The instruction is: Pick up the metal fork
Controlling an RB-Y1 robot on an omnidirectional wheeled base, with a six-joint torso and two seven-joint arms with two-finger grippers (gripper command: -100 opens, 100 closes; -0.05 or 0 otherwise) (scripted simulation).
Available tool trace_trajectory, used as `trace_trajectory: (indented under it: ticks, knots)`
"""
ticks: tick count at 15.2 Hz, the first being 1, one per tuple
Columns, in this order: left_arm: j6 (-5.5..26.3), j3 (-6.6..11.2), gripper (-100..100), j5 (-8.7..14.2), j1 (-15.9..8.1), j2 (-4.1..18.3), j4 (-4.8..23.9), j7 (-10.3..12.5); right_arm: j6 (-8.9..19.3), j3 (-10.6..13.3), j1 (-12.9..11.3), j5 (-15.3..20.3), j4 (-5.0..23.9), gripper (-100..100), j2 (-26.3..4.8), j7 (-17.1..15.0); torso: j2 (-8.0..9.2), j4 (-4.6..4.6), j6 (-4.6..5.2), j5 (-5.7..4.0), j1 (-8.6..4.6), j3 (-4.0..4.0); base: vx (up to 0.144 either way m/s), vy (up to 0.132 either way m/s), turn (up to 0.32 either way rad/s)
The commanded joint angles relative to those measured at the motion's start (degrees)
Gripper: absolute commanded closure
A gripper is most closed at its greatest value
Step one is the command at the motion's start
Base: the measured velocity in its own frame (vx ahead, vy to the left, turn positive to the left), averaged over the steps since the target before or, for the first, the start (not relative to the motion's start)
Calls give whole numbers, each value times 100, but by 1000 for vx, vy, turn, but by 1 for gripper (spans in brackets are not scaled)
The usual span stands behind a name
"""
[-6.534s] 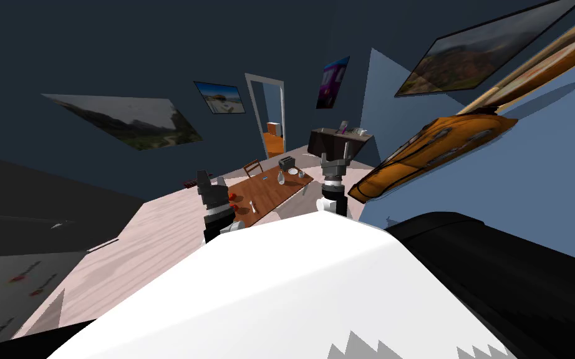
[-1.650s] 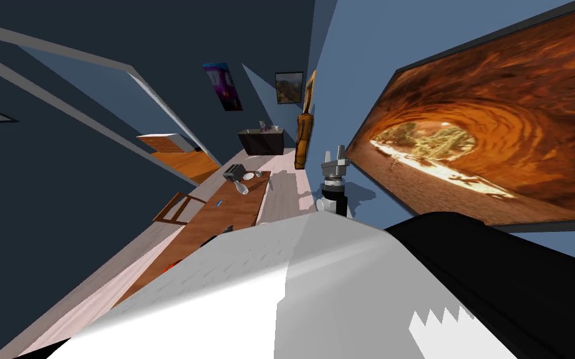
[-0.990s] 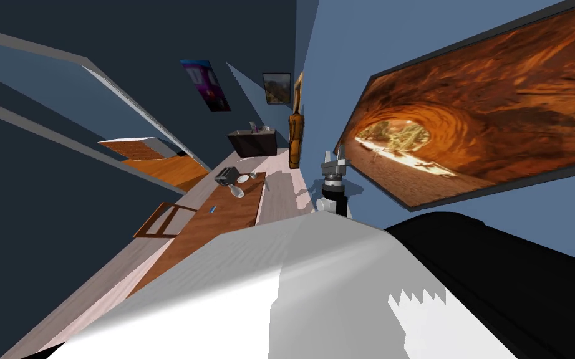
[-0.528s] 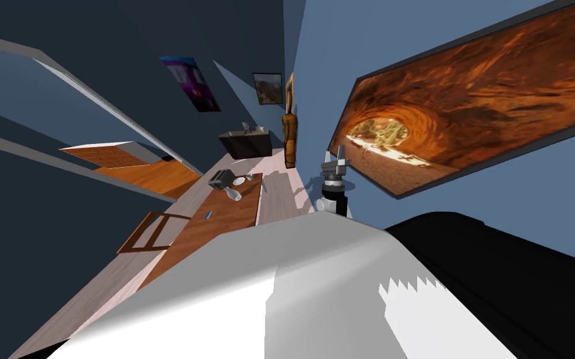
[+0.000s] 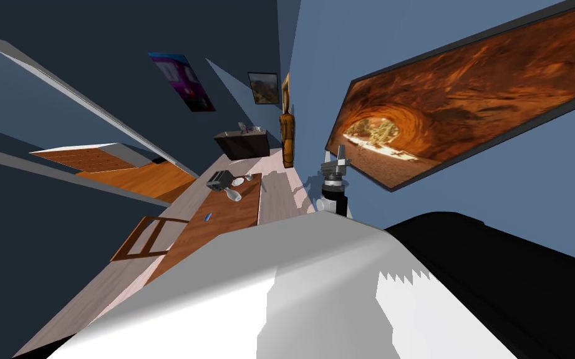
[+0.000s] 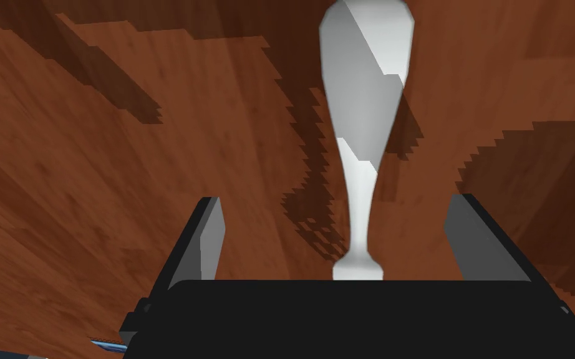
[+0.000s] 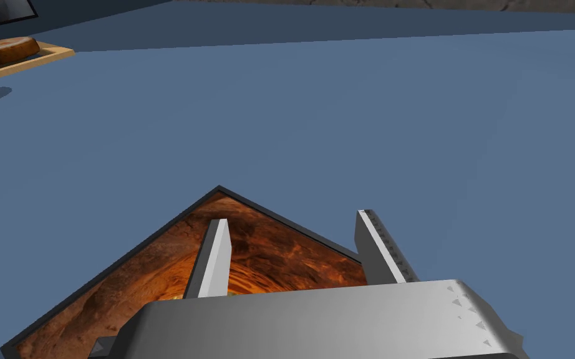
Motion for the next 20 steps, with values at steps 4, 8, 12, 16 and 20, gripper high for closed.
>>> trace_trajectory:
  ticks: [4, 8, 12, 16, 20]
  knots:
    - [-141, 7, -100, -318, -138, -136, 205, 341, 0, 0, 0, 0, 0, 0, 0, 0, -2, -1, -2, -1, -3, -1, -31, 39, -39]
    - [-225, 6, -100, -420, -222, -199, 349, 431, 0, 0, 0, 0, 0, 0, 0, 0, -2, -1, -1, -1, -3, -1, -27, 35, -52]
    - [-222, 10, 100, -440, -213, -203, 352, 473, 0, 0, 1, 0, 0, 0, 0, 0, -14, 1, 5, -3, -16, -6, -3, 3, 3]
    - [-94, 5, 100, -227, -93, -93, 133, 249, 0, 0, 2, 0, 0, 0, 1, 0, -26, -2, 1, -8, -33, -12, 30, -33, 68]
    - [47, 0, 100, 46, 43, 35, -84, -30, 0, 0, 1, 0, 0, 0, 1, 0, -24, -1, 5, -10, -38, -11, 25, -45, 37]
